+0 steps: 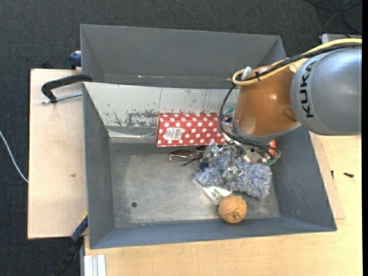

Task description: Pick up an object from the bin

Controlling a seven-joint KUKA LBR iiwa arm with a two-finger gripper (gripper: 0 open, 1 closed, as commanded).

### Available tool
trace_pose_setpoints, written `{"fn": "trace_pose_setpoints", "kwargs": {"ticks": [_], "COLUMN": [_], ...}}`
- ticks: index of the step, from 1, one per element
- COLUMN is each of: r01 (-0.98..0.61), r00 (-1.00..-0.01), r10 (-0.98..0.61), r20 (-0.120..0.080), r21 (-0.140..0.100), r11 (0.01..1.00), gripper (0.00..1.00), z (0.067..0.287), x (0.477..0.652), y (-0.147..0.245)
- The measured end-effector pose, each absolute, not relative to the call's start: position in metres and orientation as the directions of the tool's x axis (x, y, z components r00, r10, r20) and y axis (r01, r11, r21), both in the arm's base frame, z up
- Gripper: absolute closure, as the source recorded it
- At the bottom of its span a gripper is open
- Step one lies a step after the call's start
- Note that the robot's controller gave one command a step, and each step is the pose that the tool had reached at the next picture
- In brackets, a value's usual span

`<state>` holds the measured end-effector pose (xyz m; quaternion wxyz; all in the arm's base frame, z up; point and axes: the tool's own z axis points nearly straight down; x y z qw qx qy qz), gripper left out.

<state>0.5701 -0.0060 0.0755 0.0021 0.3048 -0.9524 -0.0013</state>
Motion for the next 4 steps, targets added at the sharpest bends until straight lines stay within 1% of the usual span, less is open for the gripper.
{"fn": "trace_pose_setpoints", "kwargs": {"ticks": [1, 2, 3, 4], "r01": [-0.58, -0.609, -0.609, -0.936], "r00": [-0.814, -0.793, -0.793, -0.353], "r10": [-0.58, -0.609, -0.609, -0.936], "r20": [0.003, -0.005, -0.005, -0.005], "r21": [0.004, -0.001, -0.001, -0.005], "r11": [0.814, 0.793, 0.793, 0.353], "gripper": [1.0, 1.0, 1.0, 1.0], "z": [0.076, 0.166, 0.166, 0.232], "x": [0.57, 0.554, 0.554, 0.554], "y": [-0.006, 0.014, 0.014, 0.011]}}
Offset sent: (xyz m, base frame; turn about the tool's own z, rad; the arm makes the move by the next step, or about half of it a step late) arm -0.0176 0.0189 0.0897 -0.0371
